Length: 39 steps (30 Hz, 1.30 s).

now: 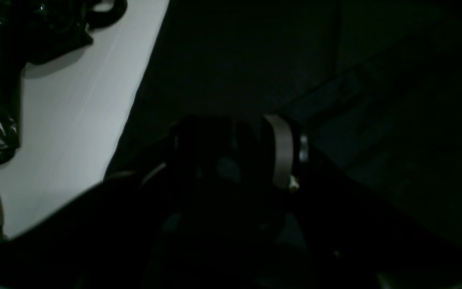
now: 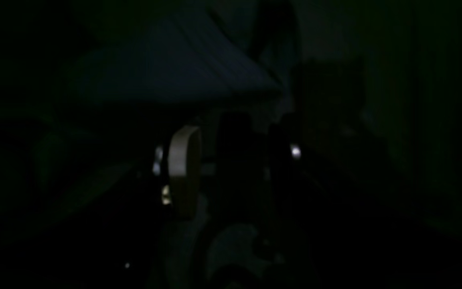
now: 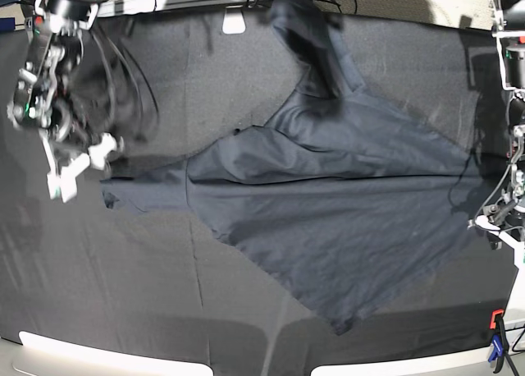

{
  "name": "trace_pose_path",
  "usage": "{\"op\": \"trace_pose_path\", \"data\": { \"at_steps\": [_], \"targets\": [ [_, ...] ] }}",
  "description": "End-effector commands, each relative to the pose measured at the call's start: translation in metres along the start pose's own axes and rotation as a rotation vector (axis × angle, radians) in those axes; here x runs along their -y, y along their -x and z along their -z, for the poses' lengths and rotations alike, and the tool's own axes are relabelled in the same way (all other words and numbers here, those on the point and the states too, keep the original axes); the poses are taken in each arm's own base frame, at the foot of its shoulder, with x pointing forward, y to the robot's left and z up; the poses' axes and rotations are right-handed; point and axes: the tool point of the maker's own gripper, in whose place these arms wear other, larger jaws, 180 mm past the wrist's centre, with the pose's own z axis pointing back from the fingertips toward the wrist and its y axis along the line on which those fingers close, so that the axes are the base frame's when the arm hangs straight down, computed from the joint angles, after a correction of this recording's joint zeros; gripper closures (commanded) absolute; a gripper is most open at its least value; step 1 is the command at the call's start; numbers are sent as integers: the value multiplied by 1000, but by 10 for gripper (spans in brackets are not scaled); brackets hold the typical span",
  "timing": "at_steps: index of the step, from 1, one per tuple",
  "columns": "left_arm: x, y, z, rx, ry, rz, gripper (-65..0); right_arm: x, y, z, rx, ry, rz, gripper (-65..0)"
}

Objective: Layout the t-shirt on the table in an organized manner, then fold the t-shirt properly
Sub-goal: 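Reach the right gripper to the shirt hem and grasp it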

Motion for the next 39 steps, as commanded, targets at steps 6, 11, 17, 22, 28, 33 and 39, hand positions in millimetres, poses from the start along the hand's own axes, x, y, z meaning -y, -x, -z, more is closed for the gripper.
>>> {"op": "trace_pose_path", "data": {
  "at_steps": [6,11,17,22,28,33,39],
  "targets": [
    [-13,-25,-1,67,-30,5,-237,-18,-24,4,71,-47,3,-269],
    [-12,-25,-1,65,-30,5,-237,-38,-17,14,49,-77,-18,-194],
    [-13,-19,-2,51,-30,8,-237,-52,-34,26,126,-33,-100,0],
    [-14,-6,-4,25,-31,20,-237,-52,-84,23,242,20,-151,0],
    [-15,7,-6,1,-30,28,-237,-47,-131,45,303,2,-85,0],
    [-15,9,-7,-2,-30,30,-237,-44,-156,67,239,-28,-43,0],
    [-15,7,-7,8,-30,30,-237,-58,-147,51,3,-134,-253,-154]
  ]
}}
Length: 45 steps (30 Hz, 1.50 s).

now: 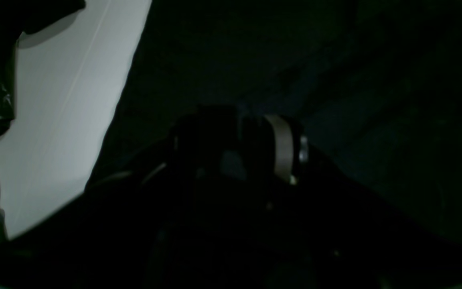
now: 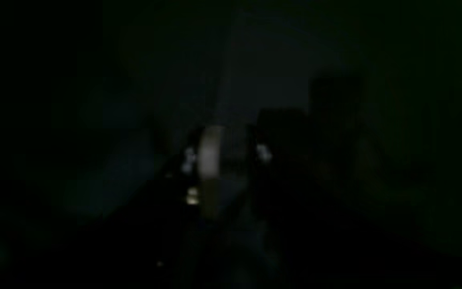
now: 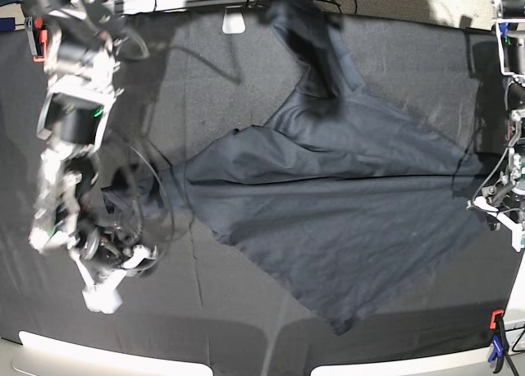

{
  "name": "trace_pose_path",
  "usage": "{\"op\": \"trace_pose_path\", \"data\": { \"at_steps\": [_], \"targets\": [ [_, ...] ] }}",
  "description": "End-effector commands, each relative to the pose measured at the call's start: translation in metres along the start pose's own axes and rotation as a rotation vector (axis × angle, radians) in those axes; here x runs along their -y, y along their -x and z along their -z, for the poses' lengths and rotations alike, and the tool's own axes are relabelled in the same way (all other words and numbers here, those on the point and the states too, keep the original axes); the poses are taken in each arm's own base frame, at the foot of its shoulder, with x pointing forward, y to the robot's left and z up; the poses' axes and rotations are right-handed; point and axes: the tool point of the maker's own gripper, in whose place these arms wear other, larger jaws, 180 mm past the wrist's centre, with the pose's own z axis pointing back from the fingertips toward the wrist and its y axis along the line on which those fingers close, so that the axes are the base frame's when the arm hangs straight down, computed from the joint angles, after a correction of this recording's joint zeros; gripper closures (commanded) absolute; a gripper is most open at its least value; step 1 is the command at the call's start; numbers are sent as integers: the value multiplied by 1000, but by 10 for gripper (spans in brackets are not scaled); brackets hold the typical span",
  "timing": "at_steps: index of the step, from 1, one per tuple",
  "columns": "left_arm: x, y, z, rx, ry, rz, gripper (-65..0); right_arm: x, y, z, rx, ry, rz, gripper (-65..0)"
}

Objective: Layout the t-shirt on the table in an organized manner, then fold the t-shirt properly
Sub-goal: 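Reach the right gripper to the shirt hem and grasp it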

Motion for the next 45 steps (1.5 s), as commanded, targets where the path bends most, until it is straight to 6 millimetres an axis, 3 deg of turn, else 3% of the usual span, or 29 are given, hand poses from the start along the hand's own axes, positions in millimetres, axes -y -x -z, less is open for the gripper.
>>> {"op": "trace_pose_path", "data": {
  "at_steps": [1,5,8,15,23,26,28,29,32,38,42,45],
  "targets": [
    [-12,-27,-1,73,-30,5,-237,15,-16,-17,-6,38,-41,-176],
    [-12,-28,-1,75,-30,5,-236,45,7,-34,-149,122,-109,-202],
    [-12,-28,-1,75,-30,5,-237,55,15,-37,-181,141,-115,-202],
    [-12,-27,-1,71,-30,5,-237,40,41,-15,-241,62,-49,-202],
    [-12,-28,-1,75,-30,5,-237,31,62,-6,-310,47,-79,-197],
    [-12,-27,-1,74,-30,5,-237,27,68,-3,-322,39,-81,-102],
    [-12,-27,-1,74,-30,5,-236,26,69,-2,-324,38,-82,-6],
    [-12,-27,-1,74,-30,5,-236,26,68,-2,-322,38,-82,0],
    [-13,-27,-1,74,-30,5,-237,30,52,0,-248,59,-100,0],
    [-13,-27,-1,70,-31,5,-236,45,-12,0,25,161,-197,0],
    [-12,-27,-1,70,-30,5,-236,38,-49,-3,179,169,-213,0],
    [-12,-25,-1,63,-30,5,-236,27,-47,2,124,137,-185,0]
  ]
}}
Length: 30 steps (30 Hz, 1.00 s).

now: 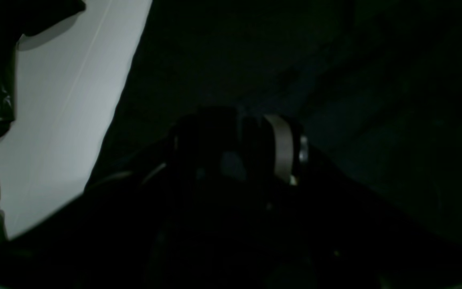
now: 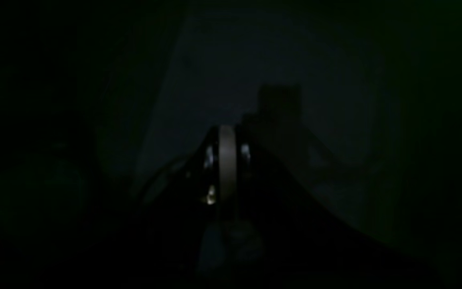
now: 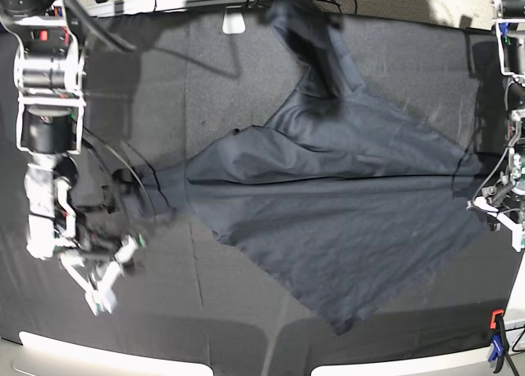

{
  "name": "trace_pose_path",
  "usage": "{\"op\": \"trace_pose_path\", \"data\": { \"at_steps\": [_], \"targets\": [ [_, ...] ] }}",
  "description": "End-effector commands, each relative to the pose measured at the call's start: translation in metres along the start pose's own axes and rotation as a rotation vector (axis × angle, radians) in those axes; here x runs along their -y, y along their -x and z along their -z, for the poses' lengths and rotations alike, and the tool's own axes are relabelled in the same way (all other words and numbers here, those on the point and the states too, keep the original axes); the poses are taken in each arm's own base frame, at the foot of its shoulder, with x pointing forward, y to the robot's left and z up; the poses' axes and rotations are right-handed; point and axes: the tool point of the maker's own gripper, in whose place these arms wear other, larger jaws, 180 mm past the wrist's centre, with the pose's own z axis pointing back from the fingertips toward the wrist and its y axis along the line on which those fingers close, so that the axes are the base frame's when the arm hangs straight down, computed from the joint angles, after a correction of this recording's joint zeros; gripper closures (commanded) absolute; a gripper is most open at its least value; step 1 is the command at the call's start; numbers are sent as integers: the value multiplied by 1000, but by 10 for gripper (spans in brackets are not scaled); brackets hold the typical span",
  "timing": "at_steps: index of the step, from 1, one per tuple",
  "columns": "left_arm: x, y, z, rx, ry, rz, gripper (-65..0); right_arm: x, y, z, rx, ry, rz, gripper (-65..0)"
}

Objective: Layout the t-shirt on the table in an organized manner, then fold the t-shirt properly
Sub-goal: 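Reach the right gripper to the shirt hem and grasp it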

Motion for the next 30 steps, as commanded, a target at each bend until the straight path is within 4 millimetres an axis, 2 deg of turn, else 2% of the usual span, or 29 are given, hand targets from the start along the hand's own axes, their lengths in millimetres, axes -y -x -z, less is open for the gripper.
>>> {"op": "trace_pose_path", "data": {
  "at_steps": [1,2,4,5,7,11,17,19,23,25,29,30],
  "targets": [
    [-13,-24,-1,58,-30,5,-236,7,-24,-10,37,3,7,0],
    [-13,-24,-1,57,-30,5,-236,6,-20,-12,1,-12,22,-39],
    [-12,-24,-1,57,-30,5,-236,10,-12,-17,-42,-28,46,-198],
    [-12,-24,-1,58,-30,5,-236,14,-10,-21,-54,-31,57,-256],
    [-12,-24,-1,58,-30,5,-236,22,1,-27,-105,-30,66,-289],
    [-12,-25,-1,59,-30,5,-236,15,35,-26,-207,-121,97,-289],
    [-13,-25,-1,60,-30,5,-236,-3,70,-12,-307,-194,159,-288],
    [-12,-26,-1,67,-30,5,-237,-12,77,-8,-331,-213,171,-288],
    [-12,-28,-1,75,-30,5,-236,-27,78,-2,-345,-244,170,-283],
    [-12,-27,-1,74,-30,5,-236,-33,78,0,-347,-255,169,-224],
    [-12,-27,-1,74,-30,5,-236,-38,81,1,-369,-263,156,-15],
    [-12,-27,-1,74,-30,5,-236,-37,82,0,-375,-256,149,0]
  ]
}}
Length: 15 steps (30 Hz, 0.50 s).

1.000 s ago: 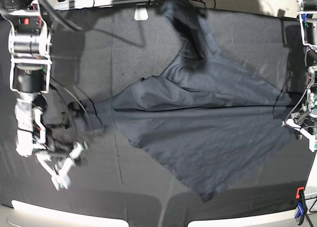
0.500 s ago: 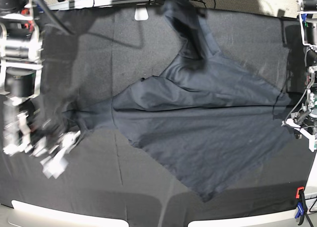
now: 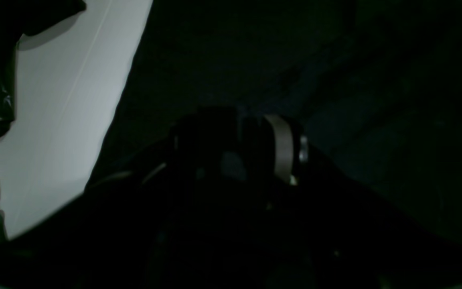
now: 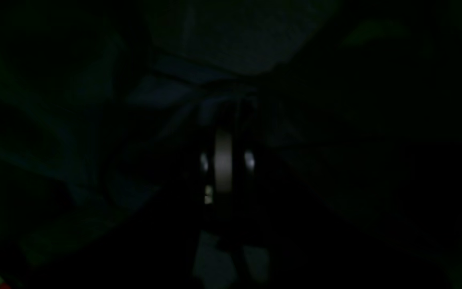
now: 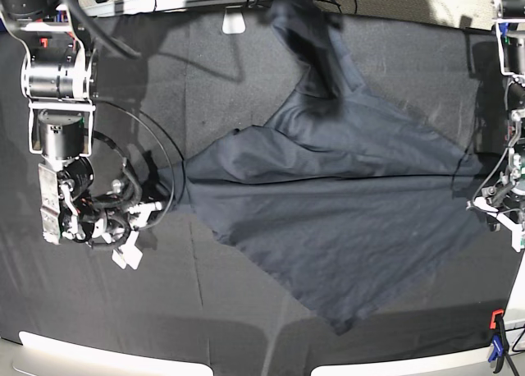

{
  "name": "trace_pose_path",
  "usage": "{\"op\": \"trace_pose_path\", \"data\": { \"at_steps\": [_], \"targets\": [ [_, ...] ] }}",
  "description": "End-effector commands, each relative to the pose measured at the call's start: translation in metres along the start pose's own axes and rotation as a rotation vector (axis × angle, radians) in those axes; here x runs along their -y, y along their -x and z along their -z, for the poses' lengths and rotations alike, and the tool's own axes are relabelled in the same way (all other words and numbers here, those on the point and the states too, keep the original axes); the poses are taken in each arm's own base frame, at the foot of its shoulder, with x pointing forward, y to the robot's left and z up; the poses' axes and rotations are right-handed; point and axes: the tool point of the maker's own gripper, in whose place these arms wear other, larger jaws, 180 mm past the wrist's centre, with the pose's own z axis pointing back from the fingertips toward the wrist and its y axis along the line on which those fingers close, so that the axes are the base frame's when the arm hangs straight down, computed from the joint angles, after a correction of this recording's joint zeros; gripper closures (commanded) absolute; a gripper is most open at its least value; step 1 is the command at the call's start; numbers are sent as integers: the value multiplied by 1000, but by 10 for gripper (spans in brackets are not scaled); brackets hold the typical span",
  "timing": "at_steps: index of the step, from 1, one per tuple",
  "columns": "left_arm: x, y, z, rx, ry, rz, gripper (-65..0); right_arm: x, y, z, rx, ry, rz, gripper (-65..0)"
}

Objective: Layout the t-shirt on the table in an organized manner, then fold the t-shirt properly
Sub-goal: 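Reach the right gripper to the shirt hem and grasp it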

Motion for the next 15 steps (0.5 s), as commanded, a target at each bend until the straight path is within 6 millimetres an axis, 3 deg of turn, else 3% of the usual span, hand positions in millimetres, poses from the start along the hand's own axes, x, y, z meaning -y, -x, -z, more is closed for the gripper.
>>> {"op": "trace_pose_path", "data": {
  "at_steps": [1,4,9,15],
  "targets": [
    [-12,-27,-1,71,-30,5,-236,6,-20,-16,44,22,-36,0],
    [-13,-27,-1,71,-30,5,-236,16,-31,-19,98,75,-63,0],
    [-12,-27,-1,70,-30,5,-236,19,-79,-34,317,119,-101,0],
    [-12,-27,-1,70,-30,5,-236,-1,-138,-52,489,158,-186,0]
  ]
}}
